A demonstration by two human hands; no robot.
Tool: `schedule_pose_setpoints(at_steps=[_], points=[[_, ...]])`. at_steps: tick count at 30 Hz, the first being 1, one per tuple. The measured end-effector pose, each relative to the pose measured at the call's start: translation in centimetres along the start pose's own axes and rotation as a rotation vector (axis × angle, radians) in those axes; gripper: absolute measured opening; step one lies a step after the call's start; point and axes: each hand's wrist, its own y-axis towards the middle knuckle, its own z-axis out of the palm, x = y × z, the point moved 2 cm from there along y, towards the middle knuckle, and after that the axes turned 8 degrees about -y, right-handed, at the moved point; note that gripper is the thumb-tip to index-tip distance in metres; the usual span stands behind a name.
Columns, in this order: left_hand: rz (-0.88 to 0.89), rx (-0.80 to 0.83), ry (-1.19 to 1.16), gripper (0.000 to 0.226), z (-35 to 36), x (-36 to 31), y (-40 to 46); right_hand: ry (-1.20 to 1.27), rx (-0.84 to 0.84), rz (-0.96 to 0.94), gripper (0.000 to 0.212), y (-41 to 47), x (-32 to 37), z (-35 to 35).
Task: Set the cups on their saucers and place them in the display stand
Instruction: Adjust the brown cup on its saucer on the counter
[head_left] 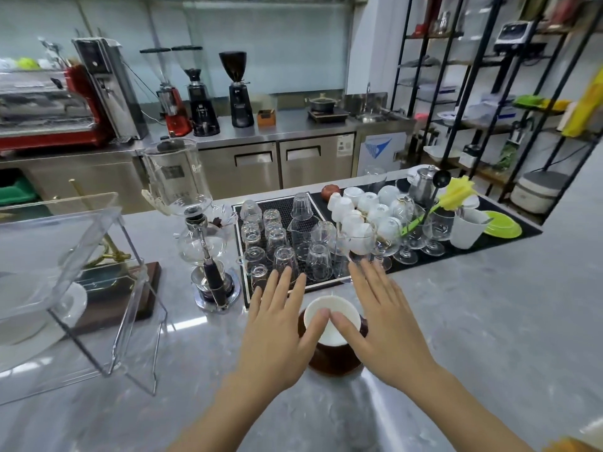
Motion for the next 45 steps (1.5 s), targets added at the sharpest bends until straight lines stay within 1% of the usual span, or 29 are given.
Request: schedule_pose_setpoints(at_steps=[3, 9, 16, 18, 20, 23, 26, 29, 34, 36, 39, 42, 45], points=[[-0.020, 0.017, -0.070, 0.104, 1.2, 0.2, -0.3, 0.023, 0.030, 0.033, 0.083, -0.6, -0.4, 0.8], [-0.050, 0.067, -0.080, 0.096, 2.9, 0.2, -0.9, 0.046, 0.065, 0.077, 0.084, -1.7, -1.1, 2.3], [-0.114, 0.121, -0.120, 0.108, 4.8, 1.5, -1.1, 0.113, 0.115, 0.131, 0.089, -2.2, -1.9, 4.4], [-0.145, 0.131, -0.162, 0.105, 5.1, 2.0, -0.7, 0.168, 0.114, 0.172, 0.090, -2.2, -2.2, 4.6], [-0.171, 0.123, -0.218, 0.096, 5.2, 2.5, -0.5, 0.253, 0.098, 0.232, 0.092, -2.2, -2.7, 4.6], [-0.214, 0.105, -0.292, 0.082, 5.3, 3.3, -0.2, 0.345, 0.068, 0.336, 0.083, -2.2, -3.6, 4.9], [-0.274, 0.108, -0.346, 0.076, 5.6, 4.0, 0.1, 0.434, 0.072, 0.440, 0.075, -1.8, -4.6, 5.5], [-0.357, 0.096, -0.410, 0.074, 5.6, 4.5, 0.5, 0.517, 0.088, 0.525, 0.072, -1.5, -5.1, 6.0], [-0.454, 0.139, -0.483, 0.074, 6.4, 5.4, 1.3, 0.633, 0.146, 0.658, 0.067, -0.9, -5.9, 7.6], [-0.481, 0.145, -0.488, 0.074, 6.5, 5.6, 1.4, 0.663, 0.161, 0.685, 0.064, -0.8, -6.0, 8.0], [-0.572, 0.159, -0.588, 0.072, 6.5, 6.1, 1.4, 0.696, 0.175, 0.716, 0.055, -0.7, -6.1, 8.4], [-0.671, 0.193, -0.734, 0.062, 6.7, 6.6, 1.4, 0.801, 0.199, 0.761, 0.039, -0.3, -6.4, 8.9], [-0.706, 0.210, -0.818, 0.042, 7.0, 6.6, 1.6, 0.946, 0.227, 0.794, 0.031, -0.4, -6.6, 9.3]])
